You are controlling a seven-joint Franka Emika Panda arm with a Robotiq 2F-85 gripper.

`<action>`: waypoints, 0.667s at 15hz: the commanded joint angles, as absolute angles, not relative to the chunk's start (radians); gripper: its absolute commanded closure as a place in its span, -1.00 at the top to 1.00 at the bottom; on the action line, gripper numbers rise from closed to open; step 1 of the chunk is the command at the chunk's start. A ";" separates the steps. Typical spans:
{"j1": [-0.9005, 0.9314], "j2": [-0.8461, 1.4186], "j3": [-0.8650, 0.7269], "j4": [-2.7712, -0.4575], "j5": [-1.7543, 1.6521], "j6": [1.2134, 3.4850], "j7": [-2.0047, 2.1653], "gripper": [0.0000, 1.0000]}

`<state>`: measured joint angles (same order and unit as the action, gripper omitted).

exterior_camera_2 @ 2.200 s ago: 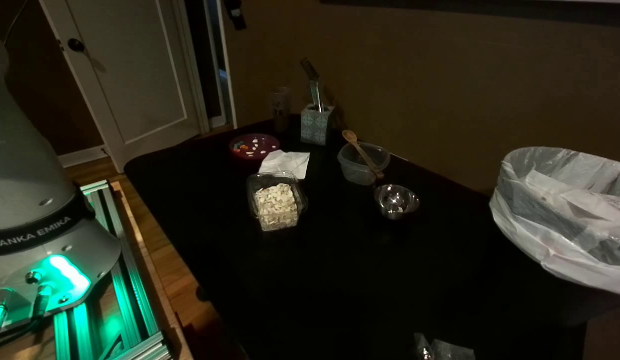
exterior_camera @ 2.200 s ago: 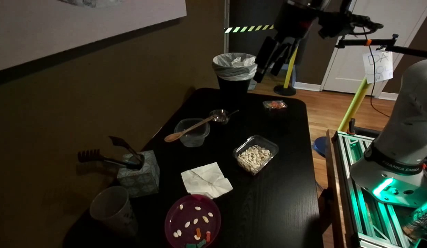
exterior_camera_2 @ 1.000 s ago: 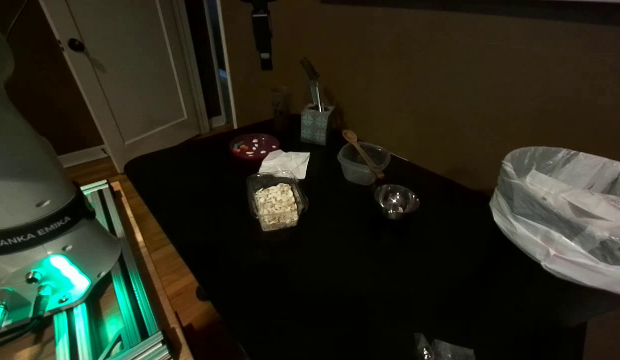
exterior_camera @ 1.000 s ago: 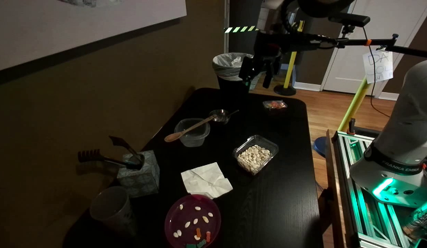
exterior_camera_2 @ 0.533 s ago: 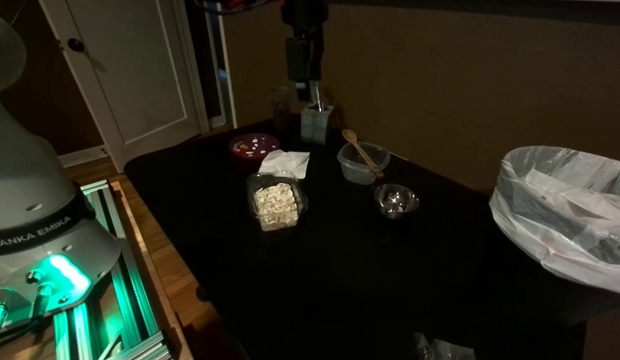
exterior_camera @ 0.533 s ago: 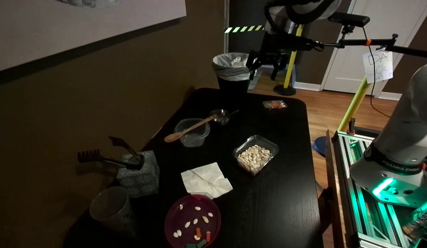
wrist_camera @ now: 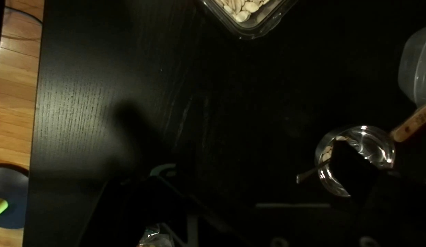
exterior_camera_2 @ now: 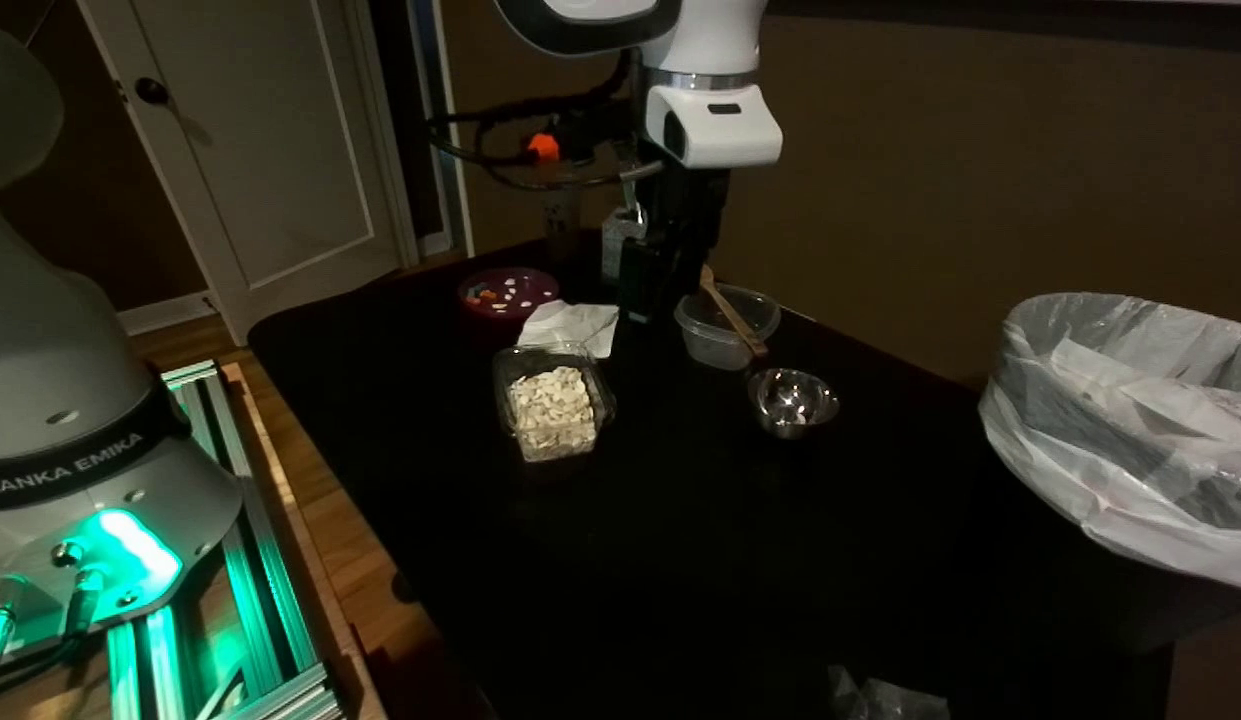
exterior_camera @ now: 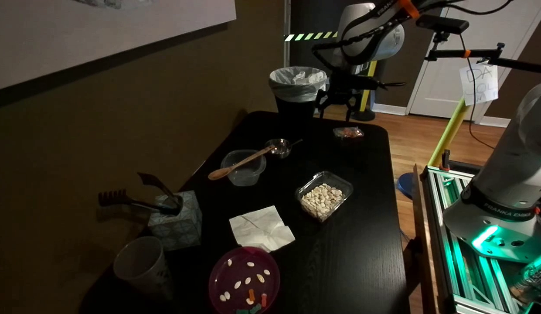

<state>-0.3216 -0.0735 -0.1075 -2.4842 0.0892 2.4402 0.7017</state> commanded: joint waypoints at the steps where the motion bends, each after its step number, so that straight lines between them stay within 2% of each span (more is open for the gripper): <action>1: -0.289 -0.077 -0.141 -2.482 0.085 2.438 0.704 1.00; 5: -0.285 -0.104 -0.138 -2.495 0.095 2.471 0.713 1.00; 7: -0.254 -0.087 -0.164 -2.504 0.271 2.568 0.545 1.00; 10: -0.151 -0.118 -0.287 -2.503 0.523 2.541 0.348 1.00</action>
<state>-0.2378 -0.0954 -0.1814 -2.4924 0.3268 2.5406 0.5247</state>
